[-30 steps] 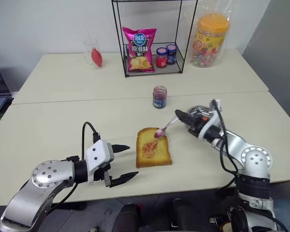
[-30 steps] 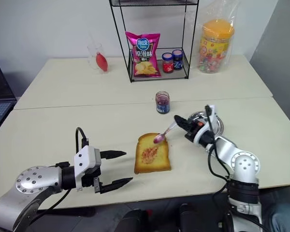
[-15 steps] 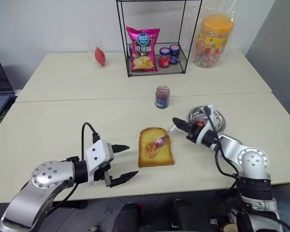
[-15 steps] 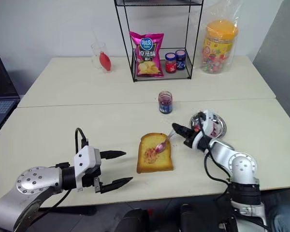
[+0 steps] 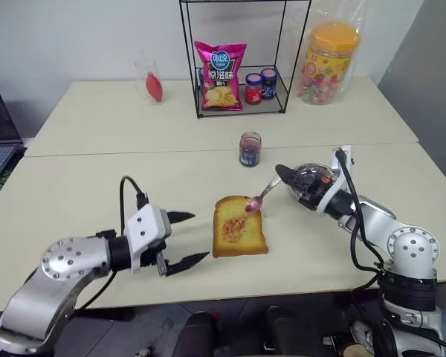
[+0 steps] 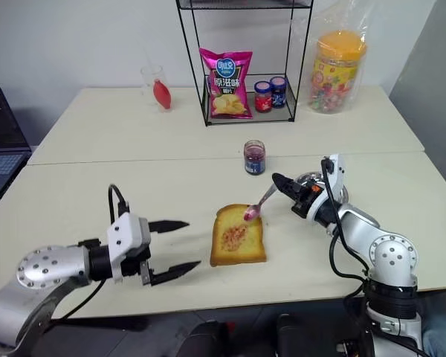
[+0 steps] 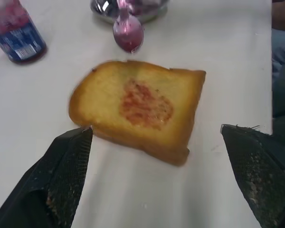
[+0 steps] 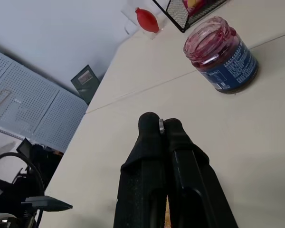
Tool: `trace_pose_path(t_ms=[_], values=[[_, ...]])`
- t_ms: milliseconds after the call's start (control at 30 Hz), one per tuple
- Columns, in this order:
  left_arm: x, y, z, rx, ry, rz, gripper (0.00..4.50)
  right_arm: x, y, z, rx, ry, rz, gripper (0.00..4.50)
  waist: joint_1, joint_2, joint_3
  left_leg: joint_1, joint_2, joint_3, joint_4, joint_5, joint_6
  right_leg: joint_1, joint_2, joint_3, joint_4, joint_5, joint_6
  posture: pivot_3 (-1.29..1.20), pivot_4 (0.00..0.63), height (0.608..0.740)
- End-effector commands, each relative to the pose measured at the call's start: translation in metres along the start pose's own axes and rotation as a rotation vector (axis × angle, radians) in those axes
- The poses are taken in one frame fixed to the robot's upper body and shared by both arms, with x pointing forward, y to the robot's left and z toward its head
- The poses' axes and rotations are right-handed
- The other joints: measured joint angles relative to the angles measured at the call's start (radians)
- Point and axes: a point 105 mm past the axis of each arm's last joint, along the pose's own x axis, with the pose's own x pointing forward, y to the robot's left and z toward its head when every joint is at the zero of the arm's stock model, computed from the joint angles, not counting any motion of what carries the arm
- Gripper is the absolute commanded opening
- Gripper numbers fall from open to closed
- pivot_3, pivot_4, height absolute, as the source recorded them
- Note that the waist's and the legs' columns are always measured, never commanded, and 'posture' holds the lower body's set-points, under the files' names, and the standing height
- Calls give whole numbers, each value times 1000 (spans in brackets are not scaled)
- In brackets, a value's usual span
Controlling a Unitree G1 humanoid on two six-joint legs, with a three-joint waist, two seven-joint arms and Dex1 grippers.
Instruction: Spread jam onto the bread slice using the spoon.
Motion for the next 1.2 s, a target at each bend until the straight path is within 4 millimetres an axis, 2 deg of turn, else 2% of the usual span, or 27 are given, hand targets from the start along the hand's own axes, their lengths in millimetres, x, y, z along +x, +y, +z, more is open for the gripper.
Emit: trace_pose_path(t_ms=[33, 133, 233, 367, 467, 800, 1000, 1200], values=[[11, 9, 25, 73, -32, -37, 4500, -15, -1, 50, -36, -198, -42, 57, 2, 0, 0, 0, -1, 0, 1, 0, 0, 0, 0, 0, 0, 0, 1, 0, 150, 740], [24, 17, 35, 120, -25, -41, 4500, -28, -17, 71, -54, -266, -115, 57, 2, 0, 0, -1, -2, 2, 1, 0, 0, 1, 1, 2, -2, 2, 4, 0, 150, 740], [39, 21, 43, 129, -23, -55, 4500, -42, -38, 83, -62, -316, -187, 57, 0, 0, 0, -1, -2, 4, 0, 0, 0, 1, 1, 3, -5, 3, 5, 0, 150, 740], [68, 12, 56, 109, -48, -127, 4500, -62, -78, 96, -33, -387, -309, 57, -1, -1, 0, -2, -2, 7, -1, 0, 0, 1, 2, 3, -8, 4, 6, 0, 150, 740], [83, 9, 60, 114, -49, -170, 4500, -67, -91, 103, -3, -427, -344, 57, -2, -1, 0, -2, -2, 10, -1, 0, 0, 1, 2, 4, -8, 4, 7, 0, 150, 740], [121, 11, 98, 158, -139, -176, 4500, -76, -127, 105, 37, -469, -421, 57, -4, -1, 0, -1, -1, 16, 0, 0, 0, 1, 4, 12, -8, 6, 10, 0, 150, 740], [126, 18, 102, 168, -145, -158, 4500, -68, -137, 94, 49, -410, -437, 57, -9, -1, 0, 1, -1, 19, 0, -1, 1, 0, 4, 20, -8, 7, 12, 0, 150, 740], [128, 14, 99, 172, -146, -166, 4500, -65, -145, 83, 15, -311, -455, 57, -6, -1, 0, 1, -1, 20, 1, -1, 1, -1, 4, 21, -9, 8, 14, 0, 150, 740]])
